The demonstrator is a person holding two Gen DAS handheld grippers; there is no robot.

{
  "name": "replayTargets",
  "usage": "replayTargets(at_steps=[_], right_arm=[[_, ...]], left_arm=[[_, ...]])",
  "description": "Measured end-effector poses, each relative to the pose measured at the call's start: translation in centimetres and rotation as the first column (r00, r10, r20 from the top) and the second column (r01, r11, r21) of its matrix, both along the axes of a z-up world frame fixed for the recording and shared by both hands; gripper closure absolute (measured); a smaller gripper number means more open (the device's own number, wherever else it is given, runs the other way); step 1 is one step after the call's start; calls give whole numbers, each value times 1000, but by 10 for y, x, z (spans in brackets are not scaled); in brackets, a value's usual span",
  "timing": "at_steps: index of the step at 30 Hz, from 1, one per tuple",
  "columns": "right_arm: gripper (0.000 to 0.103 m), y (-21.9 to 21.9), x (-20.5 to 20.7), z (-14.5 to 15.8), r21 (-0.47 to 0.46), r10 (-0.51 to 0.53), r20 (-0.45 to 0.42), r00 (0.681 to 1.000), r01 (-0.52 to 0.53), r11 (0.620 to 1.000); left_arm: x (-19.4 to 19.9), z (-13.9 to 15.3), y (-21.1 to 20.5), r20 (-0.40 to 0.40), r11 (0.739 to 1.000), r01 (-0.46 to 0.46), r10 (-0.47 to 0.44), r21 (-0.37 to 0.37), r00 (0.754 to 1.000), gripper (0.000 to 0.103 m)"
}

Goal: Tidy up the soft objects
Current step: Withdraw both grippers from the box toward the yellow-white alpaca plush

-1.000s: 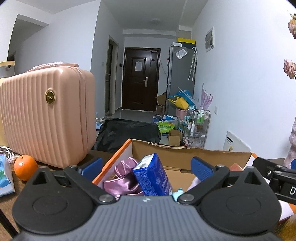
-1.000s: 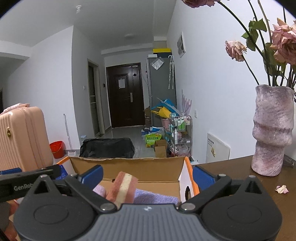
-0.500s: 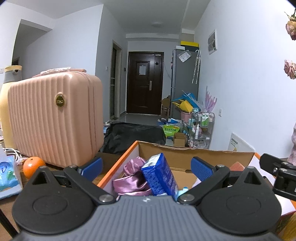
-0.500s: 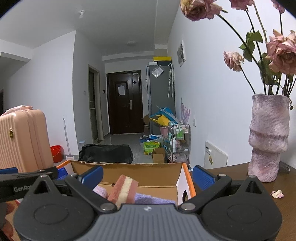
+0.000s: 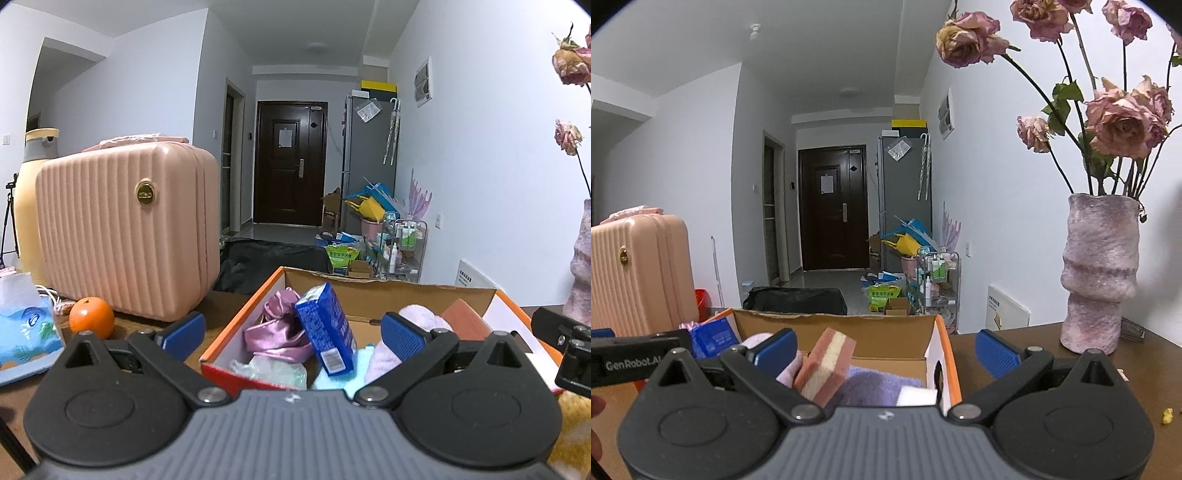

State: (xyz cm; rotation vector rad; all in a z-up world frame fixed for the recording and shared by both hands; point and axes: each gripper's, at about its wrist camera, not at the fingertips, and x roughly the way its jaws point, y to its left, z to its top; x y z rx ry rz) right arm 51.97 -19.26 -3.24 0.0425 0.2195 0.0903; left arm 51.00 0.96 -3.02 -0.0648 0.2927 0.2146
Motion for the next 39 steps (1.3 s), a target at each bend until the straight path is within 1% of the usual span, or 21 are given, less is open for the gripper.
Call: replayTargets(at_steps=[6,28,39], right_arm=[[0,-2,-22,-1,3,2,14,1000,-2,1000],[0,-12,-115,-11,-19,13,-30,999,-13,1000],[0,-17,-158,-19,-21,19,-80,997,-21,1000]], left_arm=[[-19,-2,-1,-10,1000,-1,1,8,1000,0],[-112,-9,2,-58,1000,3,-3,2,998,0],[-160,-15,2,-96,999,49,-47,10,994,0]])
